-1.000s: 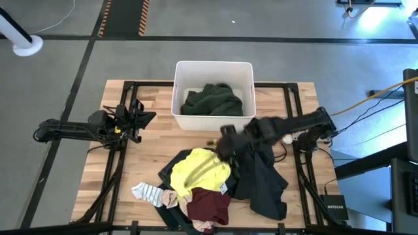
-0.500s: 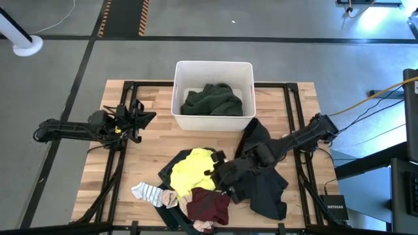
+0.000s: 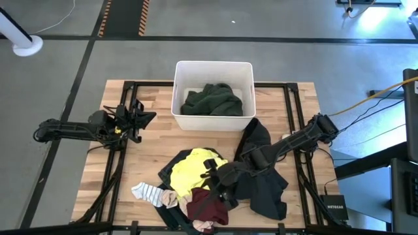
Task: Sort clothes
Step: Put the yellow shirt into the white bin
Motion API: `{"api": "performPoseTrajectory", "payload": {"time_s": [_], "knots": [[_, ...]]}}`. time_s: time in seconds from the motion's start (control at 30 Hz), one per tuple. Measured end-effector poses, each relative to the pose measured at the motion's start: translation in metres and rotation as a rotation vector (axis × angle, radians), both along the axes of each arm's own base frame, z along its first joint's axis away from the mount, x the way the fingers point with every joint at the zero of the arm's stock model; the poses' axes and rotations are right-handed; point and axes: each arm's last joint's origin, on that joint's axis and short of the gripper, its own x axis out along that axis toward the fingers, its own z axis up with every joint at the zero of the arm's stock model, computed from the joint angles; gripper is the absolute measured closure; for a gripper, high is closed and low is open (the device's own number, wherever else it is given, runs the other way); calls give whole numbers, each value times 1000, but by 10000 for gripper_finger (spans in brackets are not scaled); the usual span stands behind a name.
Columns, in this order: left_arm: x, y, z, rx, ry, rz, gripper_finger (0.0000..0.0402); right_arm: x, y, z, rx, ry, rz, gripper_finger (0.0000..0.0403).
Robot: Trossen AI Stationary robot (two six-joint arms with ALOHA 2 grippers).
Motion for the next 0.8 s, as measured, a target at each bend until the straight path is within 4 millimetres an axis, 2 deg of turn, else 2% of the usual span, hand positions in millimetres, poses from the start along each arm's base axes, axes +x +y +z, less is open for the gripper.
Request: {"api": "performPoseTrajectory", "payload": {"time_s": [0.17,0.37,0.47,0.6,0.8], "knots": [[0,0,0,0,-1,0,398,6,1,-4,23,-20,-28,181],[0,0,0,0,-1,0,398,7,-9,-10,-101,-4,-168,181],[0,0,0,-4,-2,-2,398,1,-25,-15,-211,132,-191,181],[0,0,0,-5,1,-2,398,-15,-40,-12,-315,344,-216,181],[0,0,0,-5,-4,-2,398,-34,-43,-22,-410,539,-220,181]]}}
